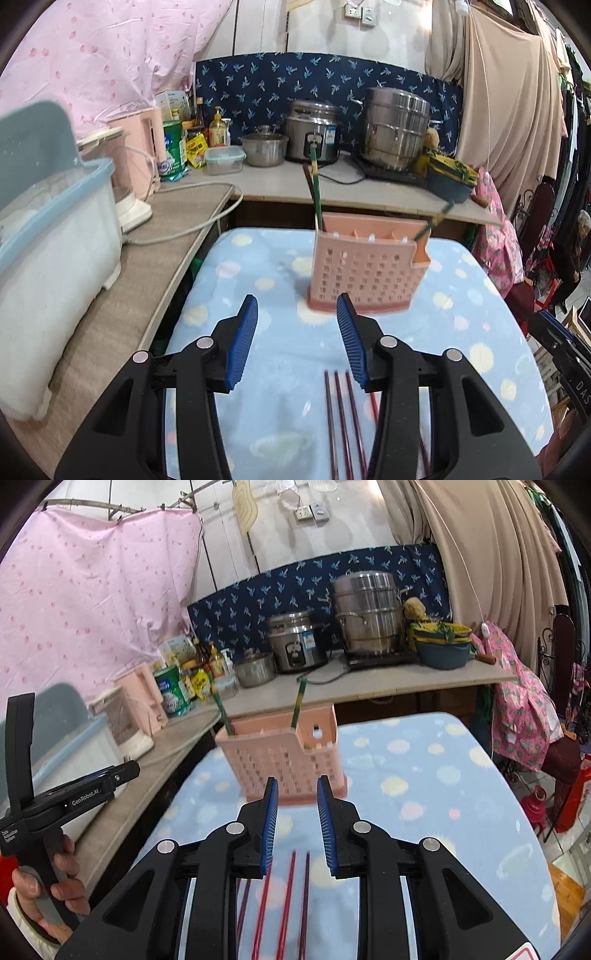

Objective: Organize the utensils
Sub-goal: 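Lower both green chopsticks into the pink basket and open both tools, then move both tools to the chopstick row and close the right tool on a red chopstick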

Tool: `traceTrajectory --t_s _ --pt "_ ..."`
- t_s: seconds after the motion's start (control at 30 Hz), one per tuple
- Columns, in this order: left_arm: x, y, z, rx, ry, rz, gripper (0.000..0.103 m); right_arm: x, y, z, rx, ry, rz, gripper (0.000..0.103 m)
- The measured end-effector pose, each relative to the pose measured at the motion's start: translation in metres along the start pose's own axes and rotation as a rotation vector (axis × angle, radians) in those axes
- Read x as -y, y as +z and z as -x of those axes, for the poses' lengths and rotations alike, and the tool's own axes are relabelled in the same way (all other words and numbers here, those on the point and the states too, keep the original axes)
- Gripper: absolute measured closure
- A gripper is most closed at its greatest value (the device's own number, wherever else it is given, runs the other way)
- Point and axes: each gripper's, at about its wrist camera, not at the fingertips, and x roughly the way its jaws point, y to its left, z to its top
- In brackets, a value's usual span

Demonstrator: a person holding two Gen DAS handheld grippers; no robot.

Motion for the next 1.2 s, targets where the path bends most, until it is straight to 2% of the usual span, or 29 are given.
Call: traceTrajectory --t_s 0.23,0.57,0.8,1.2 --pt "-0.004 -0.061 0.014 -0.065 0.011 -0.021 0.061 -0.001 -0.062 0.014 -0.098 -0.032 0.022 0.081" --pt "-0.006 -0.124 0.012 -0.177 0.02 -0.027 0.061 -0.002 -0.135 0.017 -0.211 -0.058 0.009 0.081" --pt "-0.002 -0.149 0.015 -0.222 -0.001 -0.033 0.061 -0.003 -0.162 0.014 -0.257 -0.061 0.001 0.081" --pt "0.006 -0.176 0.012 -0.279 -0.023 -0.046 0.061 -0.006 -0.179 0.008 -0.295 -0.057 -0.004 0.081"
